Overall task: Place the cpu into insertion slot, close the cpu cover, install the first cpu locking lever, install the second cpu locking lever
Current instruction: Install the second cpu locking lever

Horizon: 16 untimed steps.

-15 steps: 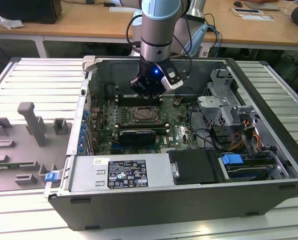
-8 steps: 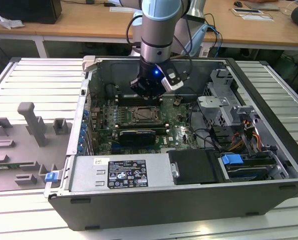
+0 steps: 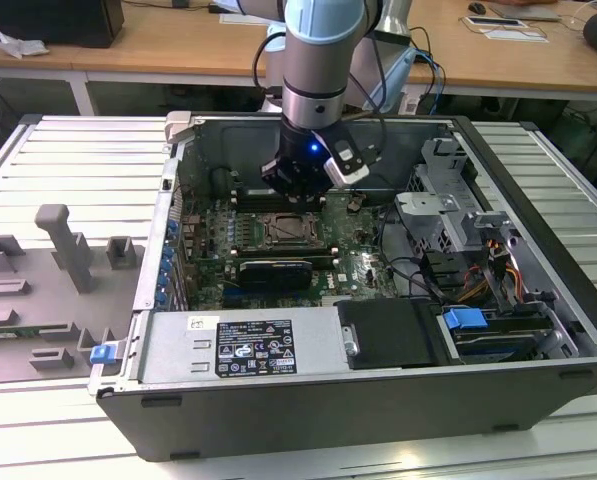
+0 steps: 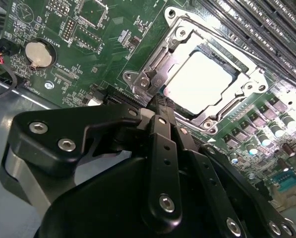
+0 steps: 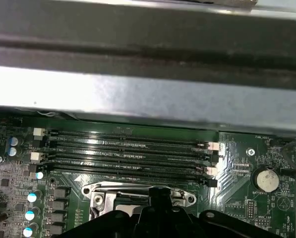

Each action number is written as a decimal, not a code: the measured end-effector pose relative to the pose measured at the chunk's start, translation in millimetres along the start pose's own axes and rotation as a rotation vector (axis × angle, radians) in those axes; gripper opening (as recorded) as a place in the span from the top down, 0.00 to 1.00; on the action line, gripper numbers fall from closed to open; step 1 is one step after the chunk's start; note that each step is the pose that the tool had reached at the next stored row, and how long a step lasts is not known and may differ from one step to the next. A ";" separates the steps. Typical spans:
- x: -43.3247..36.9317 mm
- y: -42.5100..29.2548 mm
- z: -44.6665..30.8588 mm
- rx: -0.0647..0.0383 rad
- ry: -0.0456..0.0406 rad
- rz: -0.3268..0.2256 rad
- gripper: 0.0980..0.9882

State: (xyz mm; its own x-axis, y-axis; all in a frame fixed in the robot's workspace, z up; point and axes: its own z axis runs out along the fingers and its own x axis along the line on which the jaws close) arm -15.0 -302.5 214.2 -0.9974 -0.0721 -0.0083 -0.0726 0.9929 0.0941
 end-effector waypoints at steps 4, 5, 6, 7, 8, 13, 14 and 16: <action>-0.1 0.7 -9.2 0.000 0.0000 0.000 0.99; -0.1 0.8 -11.2 0.000 -0.0001 0.000 0.99; -0.1 0.4 -11.3 0.000 -0.0001 0.000 0.99; -0.1 -0.1 -11.5 0.000 -0.0001 0.000 0.99; 0.0 -0.9 -11.5 0.000 -0.0001 0.000 0.99; 0.8 -11.3 -12.5 0.000 -0.0001 0.001 0.99; 0.9 -11.9 -12.7 0.000 -0.0002 0.001 0.99; 0.9 -11.9 -15.0 0.000 -0.0001 0.001 0.99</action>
State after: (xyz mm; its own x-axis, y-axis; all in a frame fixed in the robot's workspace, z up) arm -15.1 -315.8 228.0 -0.9974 -0.0714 -0.0084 -0.0719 0.9930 0.0942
